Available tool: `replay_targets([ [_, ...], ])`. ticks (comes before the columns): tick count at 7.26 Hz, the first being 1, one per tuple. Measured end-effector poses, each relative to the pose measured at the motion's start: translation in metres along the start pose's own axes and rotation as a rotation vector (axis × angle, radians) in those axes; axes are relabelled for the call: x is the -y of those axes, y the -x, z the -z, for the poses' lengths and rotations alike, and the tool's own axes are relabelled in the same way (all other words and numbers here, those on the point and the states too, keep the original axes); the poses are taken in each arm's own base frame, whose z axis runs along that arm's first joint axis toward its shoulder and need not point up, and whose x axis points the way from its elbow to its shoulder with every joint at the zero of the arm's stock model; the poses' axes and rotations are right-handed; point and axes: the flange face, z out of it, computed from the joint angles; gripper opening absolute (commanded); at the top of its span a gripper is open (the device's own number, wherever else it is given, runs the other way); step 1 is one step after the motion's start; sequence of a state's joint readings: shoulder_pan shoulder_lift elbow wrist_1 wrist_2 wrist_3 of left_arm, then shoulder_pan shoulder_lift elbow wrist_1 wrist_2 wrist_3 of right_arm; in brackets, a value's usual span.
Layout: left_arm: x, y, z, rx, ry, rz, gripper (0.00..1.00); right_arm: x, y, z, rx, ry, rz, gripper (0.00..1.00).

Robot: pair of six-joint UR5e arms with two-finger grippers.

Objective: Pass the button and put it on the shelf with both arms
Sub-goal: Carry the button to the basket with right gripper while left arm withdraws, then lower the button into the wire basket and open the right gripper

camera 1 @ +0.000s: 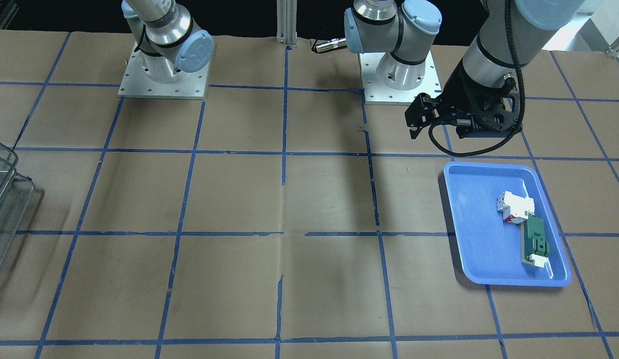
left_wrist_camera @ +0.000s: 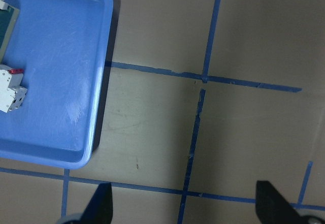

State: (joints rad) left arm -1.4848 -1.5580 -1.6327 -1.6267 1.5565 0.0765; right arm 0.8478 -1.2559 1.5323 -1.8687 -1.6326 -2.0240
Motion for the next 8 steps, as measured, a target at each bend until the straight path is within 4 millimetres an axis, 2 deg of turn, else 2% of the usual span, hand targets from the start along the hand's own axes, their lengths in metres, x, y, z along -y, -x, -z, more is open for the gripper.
replay_targets([
  [3, -0.016, -0.005, 0.014, 0.006, -0.003, -0.043, 1.00, 0.007, 0.003, 0.009, 0.012, -0.005, -0.019, 1.00],
  [4, -0.018, -0.006, 0.015, 0.007, -0.003, -0.045, 1.00, 0.016, 0.006, 0.020, 0.011, -0.004, -0.026, 1.00],
  [5, -0.020, -0.006, 0.014, 0.009, -0.001, -0.046, 1.00, 0.041, 0.010, 0.036, 0.004, -0.001, -0.030, 1.00],
  [7, -0.022, -0.006, 0.014, 0.011, -0.002, -0.045, 1.00, 0.121, 0.026, 0.067, 0.019, -0.010, -0.105, 1.00],
  [8, -0.023, -0.005, 0.015, 0.011, -0.003, -0.045, 1.00, 0.168, 0.041, 0.086, 0.024, -0.014, -0.147, 1.00],
])
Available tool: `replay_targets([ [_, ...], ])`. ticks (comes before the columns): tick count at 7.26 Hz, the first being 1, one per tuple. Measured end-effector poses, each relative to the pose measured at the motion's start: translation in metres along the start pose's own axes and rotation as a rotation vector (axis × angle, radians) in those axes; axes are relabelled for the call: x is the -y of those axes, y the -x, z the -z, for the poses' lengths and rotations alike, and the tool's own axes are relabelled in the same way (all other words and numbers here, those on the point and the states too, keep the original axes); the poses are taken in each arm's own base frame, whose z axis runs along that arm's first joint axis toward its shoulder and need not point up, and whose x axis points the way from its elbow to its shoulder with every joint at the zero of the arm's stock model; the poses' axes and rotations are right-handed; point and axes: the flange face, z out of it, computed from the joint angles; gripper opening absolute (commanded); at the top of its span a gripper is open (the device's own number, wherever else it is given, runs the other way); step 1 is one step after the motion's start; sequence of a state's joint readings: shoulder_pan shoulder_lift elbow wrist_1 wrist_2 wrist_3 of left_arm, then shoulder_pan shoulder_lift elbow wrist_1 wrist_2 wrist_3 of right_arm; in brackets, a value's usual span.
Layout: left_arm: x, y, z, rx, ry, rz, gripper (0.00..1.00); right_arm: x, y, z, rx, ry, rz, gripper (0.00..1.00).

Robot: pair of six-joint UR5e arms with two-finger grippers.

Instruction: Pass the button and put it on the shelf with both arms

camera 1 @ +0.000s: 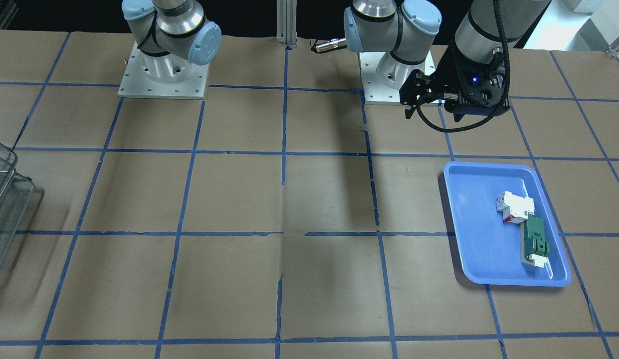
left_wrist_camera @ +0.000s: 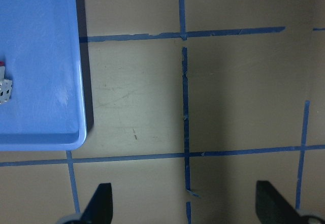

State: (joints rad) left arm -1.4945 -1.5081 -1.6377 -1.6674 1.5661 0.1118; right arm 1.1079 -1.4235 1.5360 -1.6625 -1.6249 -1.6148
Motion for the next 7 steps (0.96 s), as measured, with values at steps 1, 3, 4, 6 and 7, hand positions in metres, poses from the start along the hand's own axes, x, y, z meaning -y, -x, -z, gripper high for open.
replay_targets([
  [1, -0.001, 0.000, 0.000, 0.000, 0.000, 0.000, 1.00, 0.050, 0.030, 0.021, -0.005, -0.001, -0.051, 1.00],
  [3, -0.001, -0.001, 0.000, 0.000, 0.002, 0.000, 1.00, 0.141, 0.094, 0.052, -0.027, -0.006, -0.178, 1.00],
  [4, -0.002, -0.001, 0.000, 0.000, 0.002, 0.000, 1.00, 0.175, 0.119, 0.062, -0.041, -0.015, -0.282, 1.00],
  [6, -0.003, -0.001, 0.001, 0.000, 0.000, 0.000, 1.00, 0.210, 0.144, 0.072, -0.057, -0.039, -0.563, 1.00],
  [7, -0.003, -0.001, 0.001, 0.000, -0.002, 0.000, 1.00, 0.215, 0.147, 0.074, -0.054, -0.051, -0.681, 1.00],
])
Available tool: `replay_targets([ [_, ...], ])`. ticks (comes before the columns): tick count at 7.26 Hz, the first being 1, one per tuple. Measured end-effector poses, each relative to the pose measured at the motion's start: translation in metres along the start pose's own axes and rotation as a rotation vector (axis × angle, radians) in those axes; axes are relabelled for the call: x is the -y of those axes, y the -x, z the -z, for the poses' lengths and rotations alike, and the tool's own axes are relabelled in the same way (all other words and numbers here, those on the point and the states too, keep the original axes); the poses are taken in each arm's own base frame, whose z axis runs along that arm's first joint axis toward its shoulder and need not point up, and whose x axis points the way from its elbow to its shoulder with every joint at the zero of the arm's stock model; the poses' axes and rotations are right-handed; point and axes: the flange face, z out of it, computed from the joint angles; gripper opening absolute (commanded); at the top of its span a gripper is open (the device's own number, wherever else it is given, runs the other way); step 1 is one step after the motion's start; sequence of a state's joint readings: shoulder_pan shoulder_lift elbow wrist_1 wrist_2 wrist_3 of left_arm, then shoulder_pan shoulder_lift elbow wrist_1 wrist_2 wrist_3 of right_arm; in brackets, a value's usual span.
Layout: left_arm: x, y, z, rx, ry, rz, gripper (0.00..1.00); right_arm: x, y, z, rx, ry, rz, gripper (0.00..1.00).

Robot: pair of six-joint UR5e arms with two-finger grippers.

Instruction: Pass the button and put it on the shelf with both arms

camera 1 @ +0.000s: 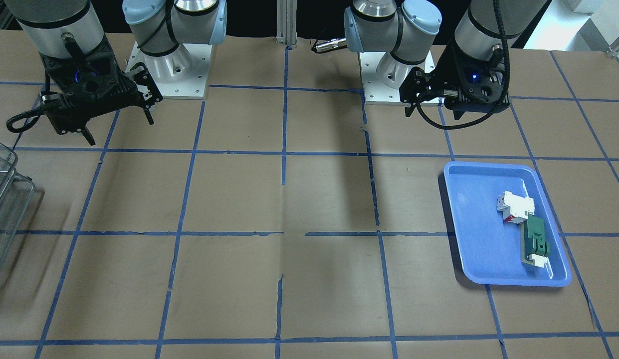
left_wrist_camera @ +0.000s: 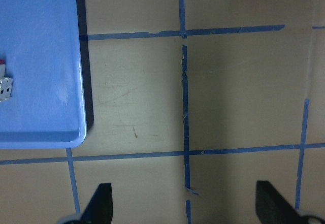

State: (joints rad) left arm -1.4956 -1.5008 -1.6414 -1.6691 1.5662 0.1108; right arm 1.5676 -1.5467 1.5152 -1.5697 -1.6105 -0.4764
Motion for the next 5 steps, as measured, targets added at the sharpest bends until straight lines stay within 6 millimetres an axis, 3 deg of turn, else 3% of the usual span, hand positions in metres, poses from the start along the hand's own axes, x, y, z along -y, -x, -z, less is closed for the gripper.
replay_targets([
  [3, -0.0006, 0.0011, 0.0001, 0.001, 0.001, 0.002, 1.00, 0.0015, 0.0014, 0.0005, 0.045, -0.004, -0.324, 1.00],
  [5, -0.0020, 0.0014, -0.0003, 0.000, 0.009, 0.002, 1.00, -0.0014, -0.0016, -0.0003, 0.054, 0.011, -0.375, 1.00],
])
